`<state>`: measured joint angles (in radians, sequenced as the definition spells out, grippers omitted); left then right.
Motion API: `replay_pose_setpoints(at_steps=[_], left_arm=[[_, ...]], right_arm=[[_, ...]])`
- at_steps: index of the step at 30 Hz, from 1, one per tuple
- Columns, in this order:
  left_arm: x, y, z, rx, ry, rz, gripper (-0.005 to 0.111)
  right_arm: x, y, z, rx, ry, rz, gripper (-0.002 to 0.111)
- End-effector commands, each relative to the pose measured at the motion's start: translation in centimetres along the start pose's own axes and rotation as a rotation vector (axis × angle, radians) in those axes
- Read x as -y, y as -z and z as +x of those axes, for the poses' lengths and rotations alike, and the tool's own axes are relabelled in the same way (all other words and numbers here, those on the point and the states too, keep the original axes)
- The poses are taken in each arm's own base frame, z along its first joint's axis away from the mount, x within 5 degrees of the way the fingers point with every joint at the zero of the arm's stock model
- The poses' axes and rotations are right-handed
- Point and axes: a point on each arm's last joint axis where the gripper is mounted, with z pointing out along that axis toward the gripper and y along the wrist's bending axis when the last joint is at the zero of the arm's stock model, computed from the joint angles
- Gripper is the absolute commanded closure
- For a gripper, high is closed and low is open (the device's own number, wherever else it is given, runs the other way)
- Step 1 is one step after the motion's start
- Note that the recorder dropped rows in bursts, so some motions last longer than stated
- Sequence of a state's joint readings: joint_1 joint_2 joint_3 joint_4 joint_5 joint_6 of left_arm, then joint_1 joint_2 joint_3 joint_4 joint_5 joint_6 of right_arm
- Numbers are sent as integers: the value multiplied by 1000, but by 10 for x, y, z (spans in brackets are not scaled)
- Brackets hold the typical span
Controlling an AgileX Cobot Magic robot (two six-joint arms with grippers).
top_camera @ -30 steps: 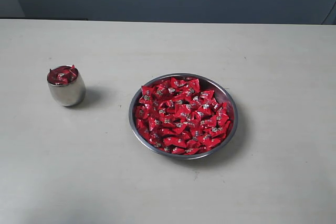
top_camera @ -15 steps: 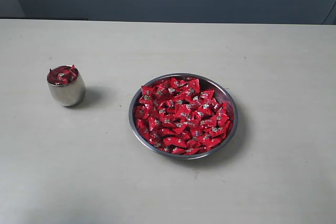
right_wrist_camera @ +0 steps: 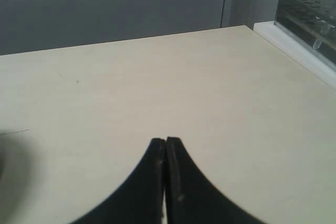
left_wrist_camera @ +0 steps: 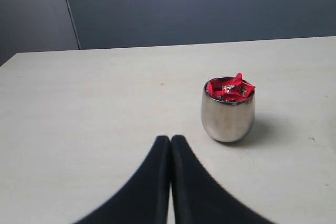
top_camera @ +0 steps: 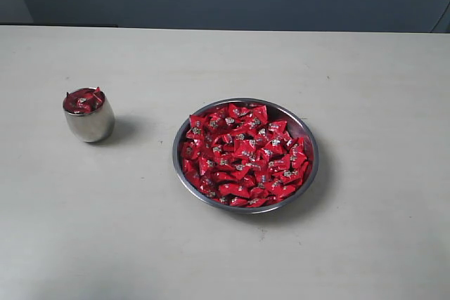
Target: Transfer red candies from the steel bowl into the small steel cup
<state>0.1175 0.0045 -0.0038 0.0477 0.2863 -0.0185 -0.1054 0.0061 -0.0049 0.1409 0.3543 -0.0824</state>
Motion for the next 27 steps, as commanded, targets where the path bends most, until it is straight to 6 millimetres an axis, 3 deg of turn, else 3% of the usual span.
replay_pose_setpoints(at_steps=[1,27], left_arm=[[0,0,1,2,3,0,106],[0,0,1,2,3,0,106]], right_arm=[[0,0,0,11,4,4,109],[0,0,1,2,-15,-4,109]])
